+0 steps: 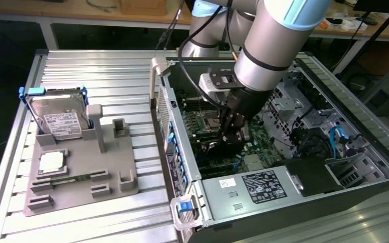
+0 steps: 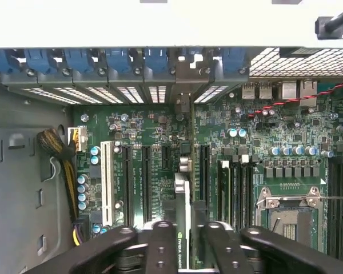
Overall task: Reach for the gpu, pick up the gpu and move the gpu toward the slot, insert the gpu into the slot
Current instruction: 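Insert the gpu into the slot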
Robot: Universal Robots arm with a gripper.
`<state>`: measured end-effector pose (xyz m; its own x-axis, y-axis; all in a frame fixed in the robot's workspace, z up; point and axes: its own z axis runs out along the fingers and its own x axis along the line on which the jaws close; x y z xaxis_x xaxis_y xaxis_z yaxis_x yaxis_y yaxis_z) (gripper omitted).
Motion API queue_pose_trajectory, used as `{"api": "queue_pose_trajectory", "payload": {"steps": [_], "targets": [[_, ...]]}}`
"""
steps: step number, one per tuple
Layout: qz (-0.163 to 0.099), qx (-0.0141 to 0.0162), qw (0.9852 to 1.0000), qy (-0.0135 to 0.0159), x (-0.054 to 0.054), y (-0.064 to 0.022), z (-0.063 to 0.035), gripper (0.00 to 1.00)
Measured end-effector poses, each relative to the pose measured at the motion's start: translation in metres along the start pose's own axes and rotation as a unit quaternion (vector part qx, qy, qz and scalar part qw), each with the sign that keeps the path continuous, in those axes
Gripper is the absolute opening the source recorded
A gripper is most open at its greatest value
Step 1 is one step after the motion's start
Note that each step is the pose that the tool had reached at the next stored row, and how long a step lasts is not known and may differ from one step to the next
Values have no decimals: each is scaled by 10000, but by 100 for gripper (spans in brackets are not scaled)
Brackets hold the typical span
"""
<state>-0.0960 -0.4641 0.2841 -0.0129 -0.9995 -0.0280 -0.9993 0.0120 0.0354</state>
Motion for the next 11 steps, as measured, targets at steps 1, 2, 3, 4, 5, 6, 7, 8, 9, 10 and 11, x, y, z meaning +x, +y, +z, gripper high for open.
{"api": "queue_pose_trajectory", "payload": {"steps": [1, 2, 3, 4, 5, 6, 7, 8, 9, 10, 11], "targets": [[0, 0, 10000, 1, 0, 0, -3, 20], [0, 1, 10000, 2, -1, 0, -6, 14], [0, 2, 10000, 3, -1, 0, -7, 14], [0, 2, 10000, 6, -1, 0, -7, 11], [0, 2, 10000, 6, -1, 0, -7, 11], [0, 2, 10000, 6, -1, 0, -8, 11], [0, 2, 10000, 7, -1, 1, -8, 11], [0, 2, 10000, 7, -1, 0, -8, 11], [0, 2, 10000, 7, -1, 0, -8, 11], [0, 2, 10000, 7, -1, 0, -8, 11], [0, 2, 10000, 7, -1, 0, -8, 11]]}}
